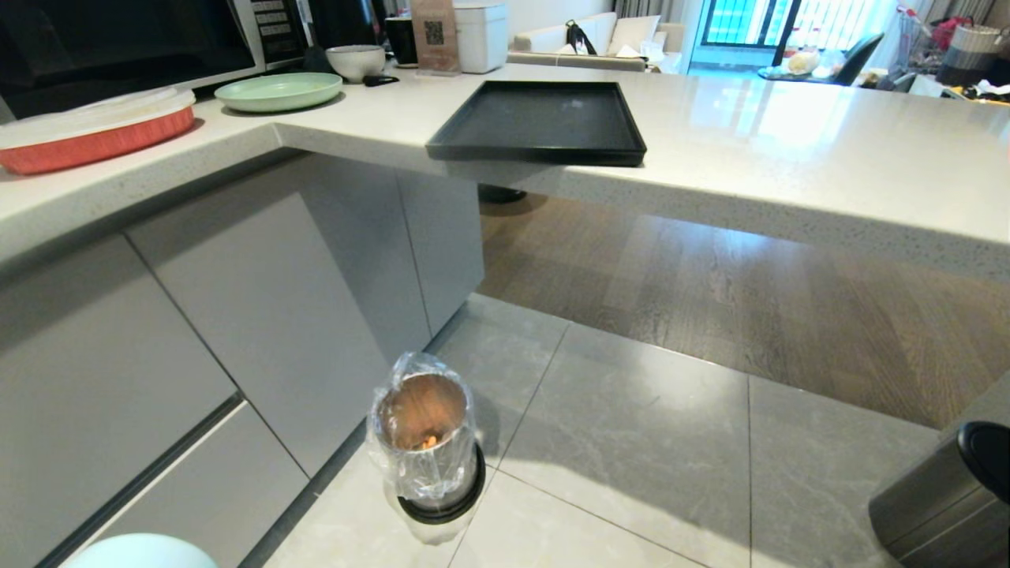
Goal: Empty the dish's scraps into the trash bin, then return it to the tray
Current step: Put the bowl back to the table
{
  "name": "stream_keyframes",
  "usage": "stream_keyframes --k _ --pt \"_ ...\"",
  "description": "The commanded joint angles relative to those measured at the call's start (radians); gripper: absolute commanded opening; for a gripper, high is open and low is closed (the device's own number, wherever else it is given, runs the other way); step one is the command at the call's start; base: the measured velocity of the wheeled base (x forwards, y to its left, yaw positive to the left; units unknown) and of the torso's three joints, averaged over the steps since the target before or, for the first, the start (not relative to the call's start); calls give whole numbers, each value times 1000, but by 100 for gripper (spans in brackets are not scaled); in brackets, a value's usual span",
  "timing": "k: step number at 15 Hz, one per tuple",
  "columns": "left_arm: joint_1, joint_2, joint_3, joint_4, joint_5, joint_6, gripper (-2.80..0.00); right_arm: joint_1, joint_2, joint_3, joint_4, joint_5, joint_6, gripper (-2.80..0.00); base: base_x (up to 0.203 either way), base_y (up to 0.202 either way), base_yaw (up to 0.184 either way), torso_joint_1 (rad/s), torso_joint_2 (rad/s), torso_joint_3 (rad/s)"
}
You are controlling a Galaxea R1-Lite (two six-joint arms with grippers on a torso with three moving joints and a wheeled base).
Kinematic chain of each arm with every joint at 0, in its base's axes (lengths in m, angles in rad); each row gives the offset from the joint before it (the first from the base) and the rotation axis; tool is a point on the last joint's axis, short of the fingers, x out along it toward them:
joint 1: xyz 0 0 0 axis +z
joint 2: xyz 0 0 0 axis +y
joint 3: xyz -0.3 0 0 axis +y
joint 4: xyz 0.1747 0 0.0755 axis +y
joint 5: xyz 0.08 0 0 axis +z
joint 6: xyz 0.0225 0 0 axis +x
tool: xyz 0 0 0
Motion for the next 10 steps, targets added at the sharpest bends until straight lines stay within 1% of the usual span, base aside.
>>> stream_keyframes --k 1,10 --pt "0 1 0 0 0 0 -280 0 0 0 0 0 0 -280 0 0 0 0 0 0" --pt "0 1 0 0 0 -1 -280 0 0 0 0 0 0 -280 0 0 0 0 0 0"
